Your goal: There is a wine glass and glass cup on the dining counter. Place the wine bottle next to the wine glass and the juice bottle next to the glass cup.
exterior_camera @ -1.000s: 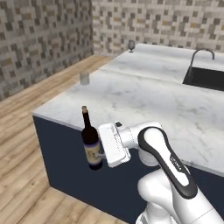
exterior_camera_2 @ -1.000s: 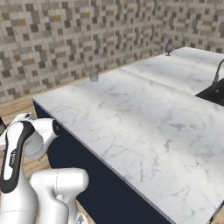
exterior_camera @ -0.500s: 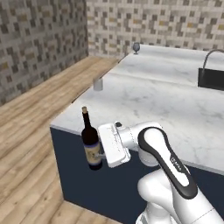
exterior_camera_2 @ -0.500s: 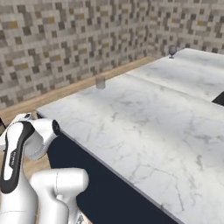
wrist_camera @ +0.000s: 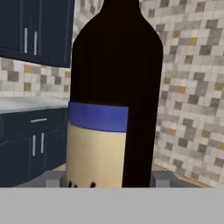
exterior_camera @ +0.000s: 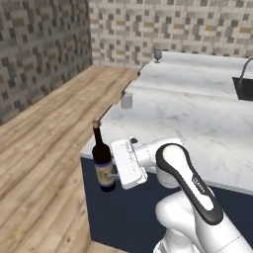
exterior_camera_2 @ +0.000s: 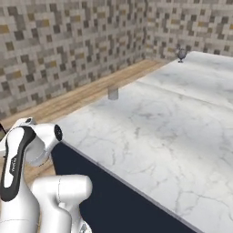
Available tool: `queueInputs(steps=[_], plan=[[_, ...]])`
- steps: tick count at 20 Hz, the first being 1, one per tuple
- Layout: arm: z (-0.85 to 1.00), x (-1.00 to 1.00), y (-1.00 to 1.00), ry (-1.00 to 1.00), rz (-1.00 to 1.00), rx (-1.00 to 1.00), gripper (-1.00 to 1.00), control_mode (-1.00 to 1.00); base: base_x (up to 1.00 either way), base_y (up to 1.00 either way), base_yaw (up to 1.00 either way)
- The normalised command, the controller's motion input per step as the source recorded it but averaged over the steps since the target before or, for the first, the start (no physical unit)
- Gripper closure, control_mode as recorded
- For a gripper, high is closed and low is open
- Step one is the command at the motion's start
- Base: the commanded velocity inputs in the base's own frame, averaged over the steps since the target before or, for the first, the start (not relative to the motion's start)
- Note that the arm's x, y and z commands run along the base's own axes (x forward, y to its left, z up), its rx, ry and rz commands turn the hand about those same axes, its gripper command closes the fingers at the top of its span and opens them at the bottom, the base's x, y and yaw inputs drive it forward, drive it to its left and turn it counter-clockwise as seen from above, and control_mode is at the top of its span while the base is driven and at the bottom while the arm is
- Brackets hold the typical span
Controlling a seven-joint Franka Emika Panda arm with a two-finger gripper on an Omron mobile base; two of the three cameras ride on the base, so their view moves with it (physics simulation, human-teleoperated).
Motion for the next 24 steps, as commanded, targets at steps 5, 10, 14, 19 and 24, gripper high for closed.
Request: queueInputs(steps=[5, 10, 14, 19, 24], plan=[[0.0, 0.0, 0.0, 0.0, 0.0, 0.0, 1.0, 1.0, 0.22, 0.72, -0.23], [0.0, 0.0, 0.0, 0.0, 0.0, 0.0, 1.0, 1.0, 0.22, 0.72, -0.23], [0.0, 0.0, 0.0, 0.0, 0.0, 0.0, 1.0, 1.0, 0.22, 0.72, -0.23], [0.0, 0.0, 0.0, 0.0, 0.0, 0.0, 1.0, 1.0, 0.23, 0.71, -0.23], [0.0, 0.0, 0.0, 0.0, 0.0, 0.0, 1.0, 1.0, 0.24, 0.7, -0.24]])
